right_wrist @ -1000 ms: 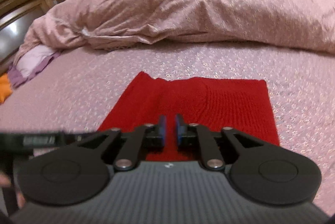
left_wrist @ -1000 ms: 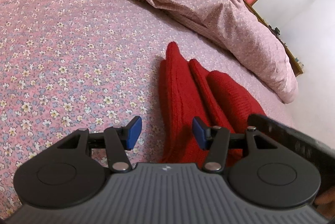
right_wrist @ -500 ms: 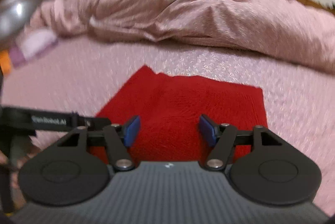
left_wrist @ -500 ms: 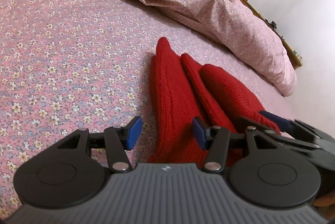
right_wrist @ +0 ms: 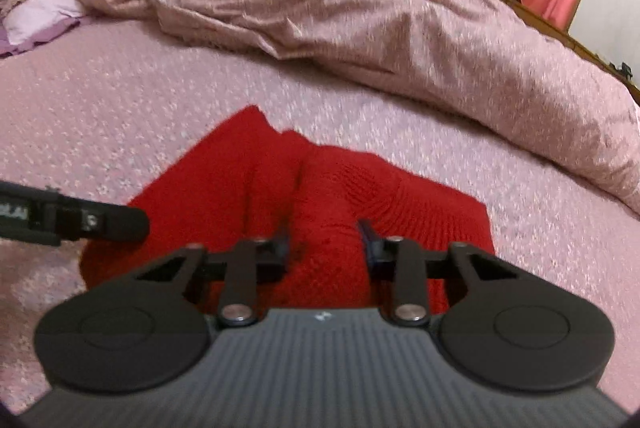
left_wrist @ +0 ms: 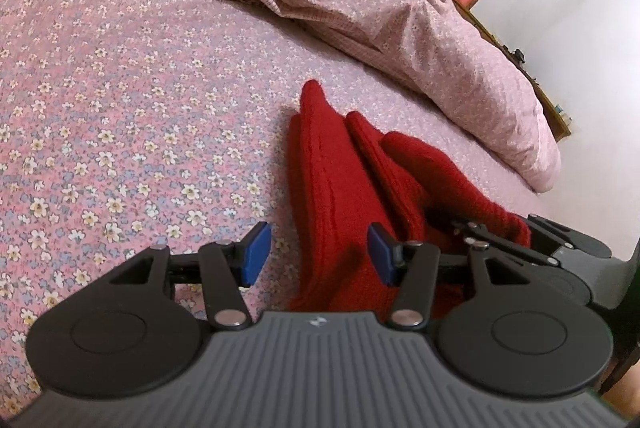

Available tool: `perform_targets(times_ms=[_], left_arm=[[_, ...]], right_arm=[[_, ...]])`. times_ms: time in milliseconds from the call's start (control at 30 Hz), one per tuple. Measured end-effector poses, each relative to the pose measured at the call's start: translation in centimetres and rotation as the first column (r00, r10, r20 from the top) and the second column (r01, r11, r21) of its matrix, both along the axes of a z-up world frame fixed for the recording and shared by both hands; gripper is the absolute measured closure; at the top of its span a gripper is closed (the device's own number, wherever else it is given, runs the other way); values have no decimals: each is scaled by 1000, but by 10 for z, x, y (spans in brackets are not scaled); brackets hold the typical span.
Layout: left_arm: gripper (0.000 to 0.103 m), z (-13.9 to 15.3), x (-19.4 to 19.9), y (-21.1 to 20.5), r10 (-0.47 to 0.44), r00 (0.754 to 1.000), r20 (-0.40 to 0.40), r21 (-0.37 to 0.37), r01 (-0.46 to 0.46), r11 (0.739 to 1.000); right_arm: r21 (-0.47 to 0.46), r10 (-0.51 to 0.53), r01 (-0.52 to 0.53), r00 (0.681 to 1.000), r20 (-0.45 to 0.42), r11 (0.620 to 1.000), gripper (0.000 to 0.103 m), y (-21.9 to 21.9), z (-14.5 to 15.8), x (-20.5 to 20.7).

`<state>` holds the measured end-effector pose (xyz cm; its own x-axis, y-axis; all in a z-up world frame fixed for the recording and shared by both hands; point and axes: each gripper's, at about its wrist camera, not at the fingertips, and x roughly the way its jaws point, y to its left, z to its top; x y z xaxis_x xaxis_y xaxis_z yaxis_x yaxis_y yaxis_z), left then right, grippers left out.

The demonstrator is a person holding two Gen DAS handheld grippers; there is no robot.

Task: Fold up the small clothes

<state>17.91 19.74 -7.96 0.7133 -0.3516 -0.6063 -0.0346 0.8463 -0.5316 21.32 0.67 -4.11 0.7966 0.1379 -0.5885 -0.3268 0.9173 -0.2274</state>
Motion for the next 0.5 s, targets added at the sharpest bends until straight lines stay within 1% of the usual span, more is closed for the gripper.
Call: perform_targets(times_ms=[67,100,167,233,333,367,500], left_arm=[[44,1,-1,-1,-4,1000,3,6,4,1000],[44,1,-2,-1,-4,1000,4,8,4,1000],[44,1,-2,0,6,1000,2,7,-6,1000],[44,1,-2,3,19,1000,1,-5,-19,1000],[44,2,-3,8,35,999,3,-12,-35,999],[44,2,-4,11,43,999,3,-15,-43,999],[44,2,-7,24,88,996,-4,-37,-88,995]], right_arm=[[65,-11,9,1000,28,998,77,-4,8,-4],[131,-25,20,999,33,991,78,-9,16,-5],[233,-33,26,999,30,972,79,-14,32,-6],[284,-21,7,999,45,959,79,-11,49,-6],[313,2,-17,999,46,950,79,1,65,-2],[309,9,-26,998,56,951,79,7,66,-1],[275,23,-41,997,69,961,79,34,51,-6]])
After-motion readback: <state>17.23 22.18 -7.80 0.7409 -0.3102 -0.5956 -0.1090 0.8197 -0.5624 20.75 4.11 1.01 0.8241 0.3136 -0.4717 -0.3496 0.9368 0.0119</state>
